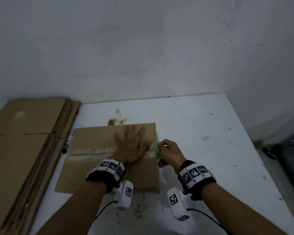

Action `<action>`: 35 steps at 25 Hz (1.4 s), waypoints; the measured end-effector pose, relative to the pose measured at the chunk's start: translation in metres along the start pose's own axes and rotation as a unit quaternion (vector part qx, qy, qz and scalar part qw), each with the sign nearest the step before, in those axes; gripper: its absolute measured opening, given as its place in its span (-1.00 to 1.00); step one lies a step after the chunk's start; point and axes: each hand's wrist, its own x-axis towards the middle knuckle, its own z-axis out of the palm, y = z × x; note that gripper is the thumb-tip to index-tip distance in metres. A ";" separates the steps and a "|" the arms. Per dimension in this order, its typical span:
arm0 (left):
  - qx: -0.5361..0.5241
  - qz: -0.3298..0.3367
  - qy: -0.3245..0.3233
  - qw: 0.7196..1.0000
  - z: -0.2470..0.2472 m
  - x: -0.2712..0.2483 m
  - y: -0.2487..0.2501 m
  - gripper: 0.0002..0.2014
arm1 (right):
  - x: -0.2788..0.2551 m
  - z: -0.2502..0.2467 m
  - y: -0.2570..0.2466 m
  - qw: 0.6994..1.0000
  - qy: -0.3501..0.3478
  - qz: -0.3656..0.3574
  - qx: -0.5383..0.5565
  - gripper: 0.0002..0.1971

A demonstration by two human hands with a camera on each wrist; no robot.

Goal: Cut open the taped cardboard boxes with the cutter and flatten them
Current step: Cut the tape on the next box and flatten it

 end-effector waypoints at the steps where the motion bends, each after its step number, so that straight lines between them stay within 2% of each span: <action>1: -0.001 -0.001 -0.001 1.000 0.000 0.000 0.000 -0.31 | -0.001 0.000 0.001 1.000 0.002 -0.002 0.001 -0.77; 4: 0.004 0.001 -0.012 1.000 0.002 0.001 -0.002 -0.30 | -0.002 -0.002 0.002 1.000 0.010 -0.022 -0.015 -0.76; 11: 0.023 0.007 -0.028 0.999 -0.001 -0.001 0.001 -0.31 | -0.009 -0.014 -0.002 0.997 -0.059 -0.023 -0.033 -0.75; 16: 0.053 0.019 -0.051 0.997 -0.008 0.003 0.001 -0.31 | -0.003 -0.026 -0.007 0.977 -0.069 -0.069 -0.188 -0.73; 20: 0.056 0.014 -0.078 0.995 -0.013 0.005 0.000 -0.30 | 0.002 -0.028 -0.021 0.961 -0.101 -0.069 -0.250 -0.76; 27: 0.053 0.011 -0.111 0.992 -0.018 0.007 0.001 -0.31 | -0.034 -0.043 -0.014 0.947 -0.197 -0.031 -0.252 -0.77; 29: 0.052 0.009 -0.117 0.992 -0.019 0.007 0.002 -0.32 | -0.039 -0.044 -0.011 0.944 -0.200 -0.044 -0.259 -0.76; 32: 0.050 0.010 -0.124 0.991 -0.019 0.006 0.003 -0.32 | -0.035 -0.040 -0.012 0.944 -0.157 -0.079 -0.278 -0.73; 35: 0.047 0.013 -0.127 0.991 -0.021 0.005 0.002 -0.31 | -0.035 -0.035 -0.009 0.943 -0.188 -0.061 -0.267 -0.71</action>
